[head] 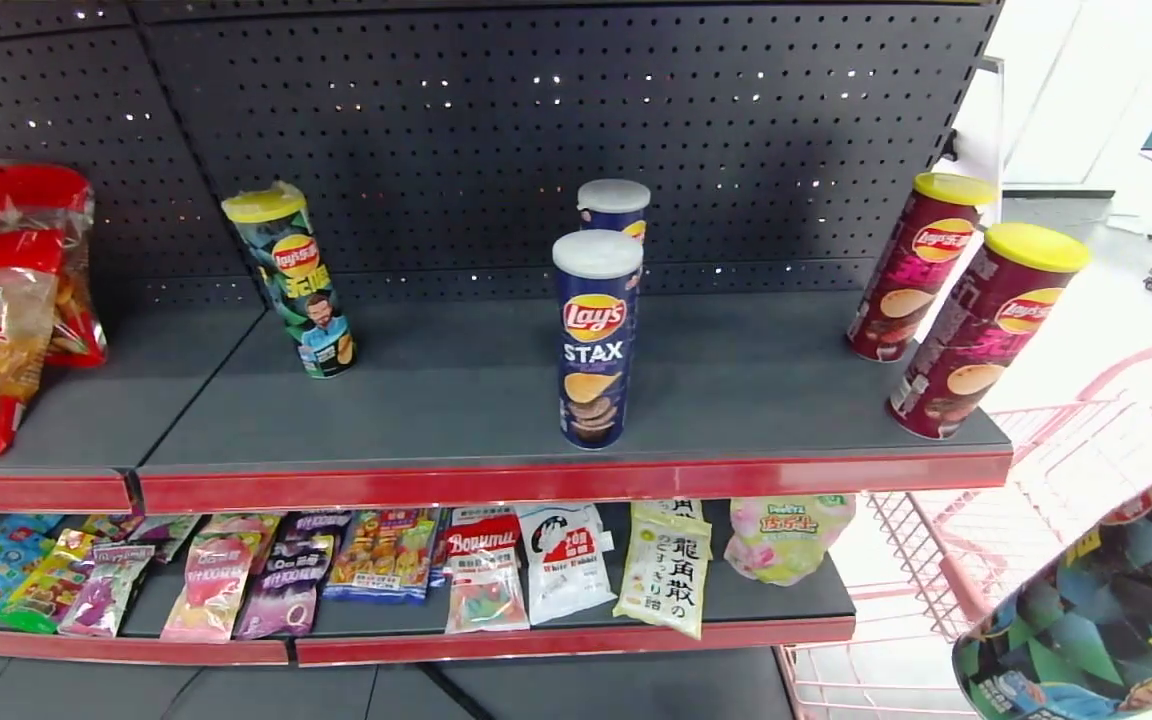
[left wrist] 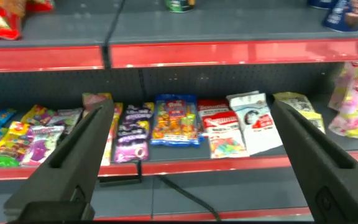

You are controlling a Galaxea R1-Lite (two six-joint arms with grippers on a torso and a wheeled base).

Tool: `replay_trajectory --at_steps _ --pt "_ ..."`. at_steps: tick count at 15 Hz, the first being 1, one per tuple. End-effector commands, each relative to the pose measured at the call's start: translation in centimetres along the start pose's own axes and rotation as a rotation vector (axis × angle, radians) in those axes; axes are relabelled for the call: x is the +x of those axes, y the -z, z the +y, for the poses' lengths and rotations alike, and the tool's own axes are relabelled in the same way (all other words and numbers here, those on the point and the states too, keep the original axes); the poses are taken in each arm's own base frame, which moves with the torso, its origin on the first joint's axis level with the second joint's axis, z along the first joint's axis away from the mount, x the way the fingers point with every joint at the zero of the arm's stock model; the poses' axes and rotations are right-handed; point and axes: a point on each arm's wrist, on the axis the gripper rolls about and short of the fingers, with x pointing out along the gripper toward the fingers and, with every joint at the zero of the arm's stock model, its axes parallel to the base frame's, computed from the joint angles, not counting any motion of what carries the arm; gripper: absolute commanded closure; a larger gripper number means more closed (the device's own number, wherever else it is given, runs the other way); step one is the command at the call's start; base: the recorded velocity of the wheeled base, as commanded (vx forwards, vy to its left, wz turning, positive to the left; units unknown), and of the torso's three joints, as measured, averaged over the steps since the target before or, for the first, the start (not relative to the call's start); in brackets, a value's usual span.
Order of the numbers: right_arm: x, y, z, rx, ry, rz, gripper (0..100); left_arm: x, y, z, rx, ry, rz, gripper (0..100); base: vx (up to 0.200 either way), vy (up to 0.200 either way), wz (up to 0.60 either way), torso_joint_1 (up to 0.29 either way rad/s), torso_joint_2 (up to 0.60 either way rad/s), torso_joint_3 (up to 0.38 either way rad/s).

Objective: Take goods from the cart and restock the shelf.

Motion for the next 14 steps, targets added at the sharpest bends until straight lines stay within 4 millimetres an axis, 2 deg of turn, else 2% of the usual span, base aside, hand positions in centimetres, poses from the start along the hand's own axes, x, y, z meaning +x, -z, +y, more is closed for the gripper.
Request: replay_trajectory --at_steps 1,14 --pt "-0.06 0.01 0.02 -0.002 0.000 -0.003 100 0.01 0.00 0.00 0.000 0.000 0.001 0 0.000 0.200 0.00 0.002 0.00 -0.002" --pt "0.05 -0.03 0.42 -0.051 -0.060 -0.007 100 0.01 0.00 0.00 0.000 0.000 0.001 0 0.000 0.200 0.00 0.002 0.00 0.003"
